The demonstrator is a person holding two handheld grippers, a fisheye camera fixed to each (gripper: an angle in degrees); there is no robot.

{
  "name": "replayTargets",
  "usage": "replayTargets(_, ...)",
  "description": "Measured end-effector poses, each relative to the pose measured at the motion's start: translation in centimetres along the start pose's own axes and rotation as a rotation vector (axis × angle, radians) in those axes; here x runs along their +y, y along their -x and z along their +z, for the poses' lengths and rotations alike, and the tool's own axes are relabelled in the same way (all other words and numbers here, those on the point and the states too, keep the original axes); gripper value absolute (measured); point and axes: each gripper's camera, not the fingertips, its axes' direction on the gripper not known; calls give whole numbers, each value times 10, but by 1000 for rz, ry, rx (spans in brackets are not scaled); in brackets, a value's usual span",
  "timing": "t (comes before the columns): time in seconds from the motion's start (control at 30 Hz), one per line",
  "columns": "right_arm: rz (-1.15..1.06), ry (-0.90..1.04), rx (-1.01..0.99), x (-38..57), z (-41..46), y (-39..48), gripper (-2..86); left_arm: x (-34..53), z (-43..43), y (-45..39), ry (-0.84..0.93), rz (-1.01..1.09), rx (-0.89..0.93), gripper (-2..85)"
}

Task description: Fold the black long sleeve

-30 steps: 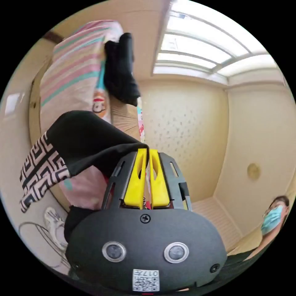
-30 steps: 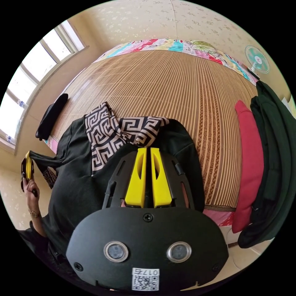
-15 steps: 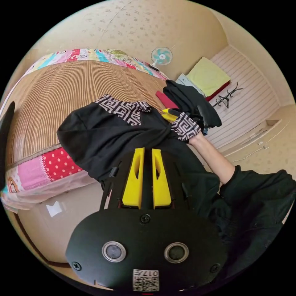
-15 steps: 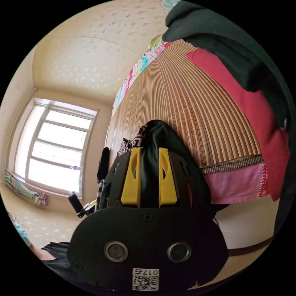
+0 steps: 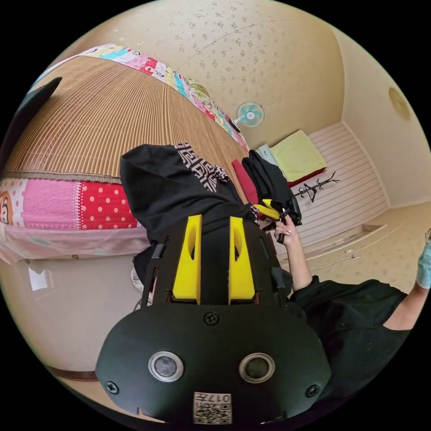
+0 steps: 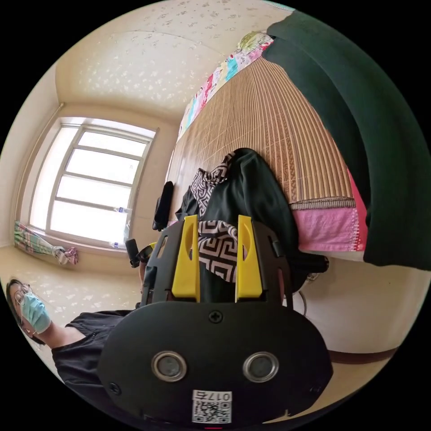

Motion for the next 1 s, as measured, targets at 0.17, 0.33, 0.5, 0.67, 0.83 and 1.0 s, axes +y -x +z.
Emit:
replayTargets(0.17, -104, 108, 131, -6, 15, 11, 122, 10, 19, 5, -1, -8, 34, 99)
replayTargets(0.33, -135, 223, 353, -12, 56, 11, 113, 17, 26, 18, 2, -33, 57, 99)
replayTargets(0.5, -129, 326, 322, -16, 77, 11, 35, 19, 24, 26, 19, -36, 59, 99)
replayTargets(0.67, -384, 129, 303, -44, 42, 112, 14, 19, 14, 42, -1, -60, 61, 98)
replayTargets(0.83, -734, -219, 239, -9, -17, 191, 12, 20, -3, 62, -41, -93, 73, 99)
replayTargets(1.0, -538, -287, 371, 37, -5, 101, 12, 23, -18, 95, -69, -177, 97, 104)
